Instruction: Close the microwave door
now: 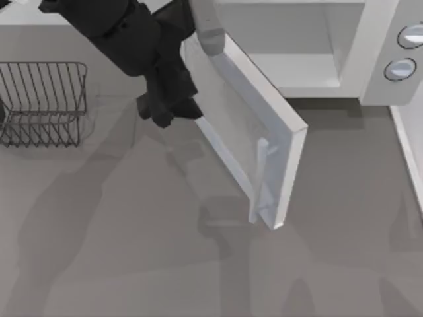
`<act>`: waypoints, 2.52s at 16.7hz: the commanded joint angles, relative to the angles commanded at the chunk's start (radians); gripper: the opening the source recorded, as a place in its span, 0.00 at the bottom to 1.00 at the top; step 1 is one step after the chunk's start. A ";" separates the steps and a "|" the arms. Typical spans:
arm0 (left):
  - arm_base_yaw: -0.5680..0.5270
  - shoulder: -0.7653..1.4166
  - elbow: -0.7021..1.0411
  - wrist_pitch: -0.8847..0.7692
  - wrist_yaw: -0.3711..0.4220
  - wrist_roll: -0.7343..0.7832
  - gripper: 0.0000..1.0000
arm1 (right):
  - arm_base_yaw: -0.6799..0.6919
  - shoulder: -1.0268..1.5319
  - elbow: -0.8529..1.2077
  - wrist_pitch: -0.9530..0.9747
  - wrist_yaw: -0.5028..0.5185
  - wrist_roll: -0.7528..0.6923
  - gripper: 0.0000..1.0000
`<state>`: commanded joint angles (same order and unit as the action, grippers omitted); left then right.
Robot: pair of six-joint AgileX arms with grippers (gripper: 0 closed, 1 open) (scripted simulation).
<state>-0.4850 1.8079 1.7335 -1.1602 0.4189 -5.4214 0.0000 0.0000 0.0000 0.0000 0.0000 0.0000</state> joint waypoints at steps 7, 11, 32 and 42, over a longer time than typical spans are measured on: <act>0.000 0.000 0.000 0.000 0.000 0.000 0.00 | 0.000 0.000 0.000 0.000 0.000 0.000 1.00; 0.000 0.000 0.000 0.000 0.000 0.000 0.00 | 0.000 0.000 0.000 0.000 0.000 0.000 1.00; -0.086 0.061 0.079 0.021 -0.031 -0.096 0.00 | 0.000 0.000 0.000 0.000 0.000 0.000 1.00; -0.126 0.099 0.127 0.025 -0.046 -0.139 0.00 | 0.000 0.000 0.000 0.000 0.000 0.000 1.00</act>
<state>-0.6111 1.9067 1.8607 -1.1350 0.3733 -5.5606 0.0000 0.0000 0.0000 0.0000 0.0000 0.0000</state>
